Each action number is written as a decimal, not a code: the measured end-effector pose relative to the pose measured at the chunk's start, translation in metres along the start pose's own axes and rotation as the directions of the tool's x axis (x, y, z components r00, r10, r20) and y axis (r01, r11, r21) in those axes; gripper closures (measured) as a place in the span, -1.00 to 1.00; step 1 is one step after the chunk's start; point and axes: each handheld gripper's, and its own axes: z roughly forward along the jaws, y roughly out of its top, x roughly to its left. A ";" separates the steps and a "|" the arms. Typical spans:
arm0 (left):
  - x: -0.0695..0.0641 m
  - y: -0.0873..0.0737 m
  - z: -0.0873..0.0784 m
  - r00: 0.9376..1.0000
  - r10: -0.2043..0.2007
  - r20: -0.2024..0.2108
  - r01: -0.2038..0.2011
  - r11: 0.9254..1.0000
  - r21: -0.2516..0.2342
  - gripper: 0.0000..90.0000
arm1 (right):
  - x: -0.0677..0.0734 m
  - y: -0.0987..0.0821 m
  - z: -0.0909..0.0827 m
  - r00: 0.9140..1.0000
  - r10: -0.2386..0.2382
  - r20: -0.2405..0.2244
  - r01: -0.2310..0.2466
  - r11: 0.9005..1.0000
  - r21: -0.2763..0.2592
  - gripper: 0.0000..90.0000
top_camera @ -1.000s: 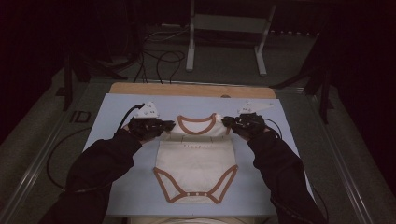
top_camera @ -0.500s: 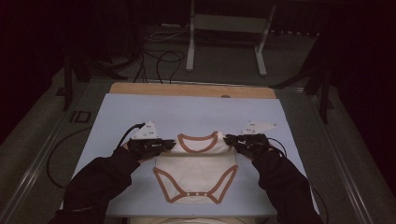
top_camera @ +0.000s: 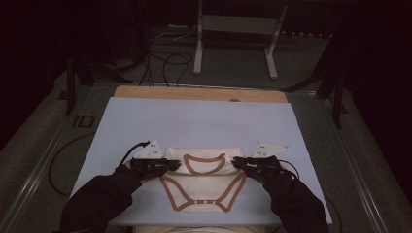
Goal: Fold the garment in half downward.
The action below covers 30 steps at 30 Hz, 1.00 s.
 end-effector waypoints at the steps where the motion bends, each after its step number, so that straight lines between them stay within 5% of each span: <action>1: -0.002 -0.001 0.001 1.000 0.004 0.008 -0.004 1.000 0.004 0.95 | 0.000 -0.001 -0.001 1.000 0.007 -0.003 -0.007 1.000 -0.004 0.81; 16: -0.023 -0.007 0.000 0.999 0.037 0.038 -0.037 0.999 0.013 0.94 | 0.011 -0.013 -0.002 1.000 0.017 -0.018 -0.017 1.000 0.000 0.81; 21: -0.021 -0.023 0.009 0.998 -0.011 0.060 0.010 1.000 0.027 0.94 | 0.014 -0.025 0.005 0.998 0.039 -0.047 -0.038 0.999 0.029 0.81; 30: -0.026 -0.038 0.023 0.997 -0.023 0.077 0.015 0.994 0.111 0.93 | 0.021 -0.039 0.018 0.997 0.056 -0.060 -0.049 0.994 0.100 0.81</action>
